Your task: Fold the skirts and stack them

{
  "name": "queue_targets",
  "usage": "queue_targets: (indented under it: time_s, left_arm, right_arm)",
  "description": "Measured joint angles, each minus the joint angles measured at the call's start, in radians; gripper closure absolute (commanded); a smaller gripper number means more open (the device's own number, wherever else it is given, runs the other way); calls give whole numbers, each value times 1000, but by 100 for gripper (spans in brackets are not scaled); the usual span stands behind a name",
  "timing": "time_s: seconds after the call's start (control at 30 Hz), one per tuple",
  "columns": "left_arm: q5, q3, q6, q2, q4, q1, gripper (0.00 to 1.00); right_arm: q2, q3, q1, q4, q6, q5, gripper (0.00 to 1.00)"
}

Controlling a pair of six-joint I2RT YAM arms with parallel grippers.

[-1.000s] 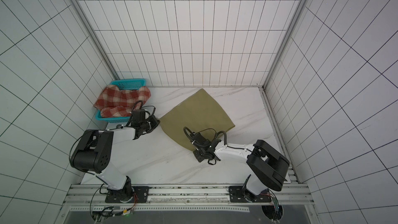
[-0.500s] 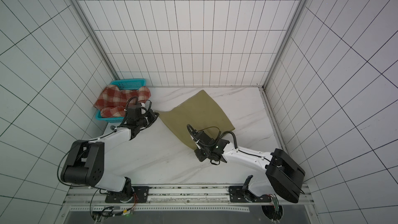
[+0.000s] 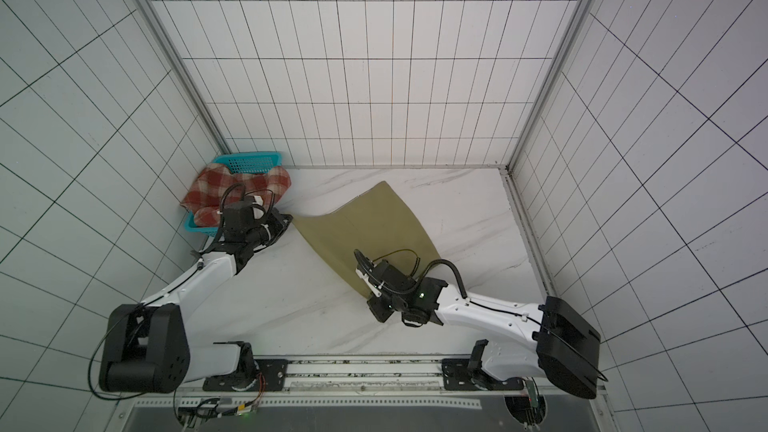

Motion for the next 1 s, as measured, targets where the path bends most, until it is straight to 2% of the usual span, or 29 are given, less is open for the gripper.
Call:
queue_targets:
  time_s: [0.43, 0.67, 0.8, 1.0]
  left_arm:
    - [-52, 0, 42, -203, -163, 21, 100]
    - [-130, 56, 69, -249, -245, 15, 100]
    - [-206, 139, 87, -212, -268, -60, 100]
    - [-302, 262, 98, -42, -243, -227, 100]
  right_arm:
    - [-24, 0, 138, 76, 37, -13, 100]
    - [-85, -3, 156, 124, 66, -27, 100]
    - [-141, -14, 157, 147, 80, -17, 100]
    - [-202, -66, 153, 151, 112, 8, 100]
